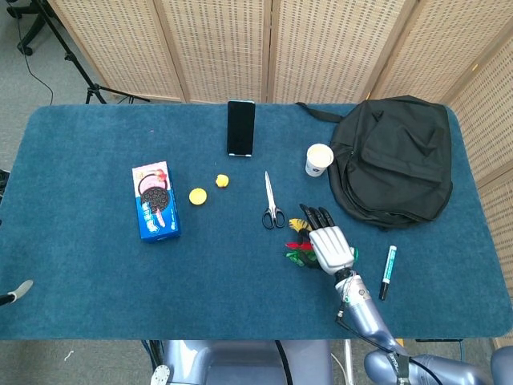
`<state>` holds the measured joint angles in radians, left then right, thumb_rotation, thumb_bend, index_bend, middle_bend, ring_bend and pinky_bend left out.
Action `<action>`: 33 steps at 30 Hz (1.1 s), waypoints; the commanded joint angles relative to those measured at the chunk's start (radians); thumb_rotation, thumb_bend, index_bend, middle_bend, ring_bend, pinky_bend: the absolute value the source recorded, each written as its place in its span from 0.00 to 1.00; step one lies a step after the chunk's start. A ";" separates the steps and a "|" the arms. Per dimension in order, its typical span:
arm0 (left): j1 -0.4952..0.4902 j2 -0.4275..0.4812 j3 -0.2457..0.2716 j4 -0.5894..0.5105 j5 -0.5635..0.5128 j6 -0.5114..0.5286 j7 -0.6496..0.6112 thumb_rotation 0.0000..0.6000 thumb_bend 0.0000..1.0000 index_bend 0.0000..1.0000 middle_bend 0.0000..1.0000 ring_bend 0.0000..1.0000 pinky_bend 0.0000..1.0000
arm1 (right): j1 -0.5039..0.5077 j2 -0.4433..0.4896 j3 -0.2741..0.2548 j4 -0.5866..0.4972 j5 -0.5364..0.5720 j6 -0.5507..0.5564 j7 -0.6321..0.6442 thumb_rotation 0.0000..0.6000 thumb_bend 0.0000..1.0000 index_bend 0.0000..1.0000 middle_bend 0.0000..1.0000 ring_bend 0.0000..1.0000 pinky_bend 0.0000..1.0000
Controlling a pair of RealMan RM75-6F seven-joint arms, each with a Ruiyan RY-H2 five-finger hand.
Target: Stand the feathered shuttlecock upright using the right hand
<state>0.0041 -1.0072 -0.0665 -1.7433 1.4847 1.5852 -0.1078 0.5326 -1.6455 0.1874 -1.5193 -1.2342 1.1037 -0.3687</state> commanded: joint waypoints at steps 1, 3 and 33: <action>0.000 -0.001 0.000 0.000 0.000 0.000 0.001 1.00 0.00 0.00 0.00 0.00 0.00 | 0.004 -0.006 0.000 0.008 0.006 -0.001 0.005 1.00 0.47 0.51 0.00 0.00 0.00; 0.000 -0.002 -0.001 0.001 0.000 0.001 0.003 1.00 0.00 0.00 0.00 0.00 0.00 | 0.006 -0.008 -0.001 0.011 0.008 -0.002 0.009 1.00 0.48 0.52 0.00 0.00 0.00; 0.005 0.004 0.012 -0.003 0.020 0.005 -0.011 1.00 0.00 0.00 0.00 0.00 0.00 | 0.012 0.060 0.033 -0.177 -0.205 0.127 0.337 1.00 0.57 0.69 0.07 0.00 0.00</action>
<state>0.0086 -1.0029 -0.0545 -1.7465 1.5048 1.5903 -0.1188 0.5499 -1.5898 0.2135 -1.6728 -1.4175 1.2077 -0.0749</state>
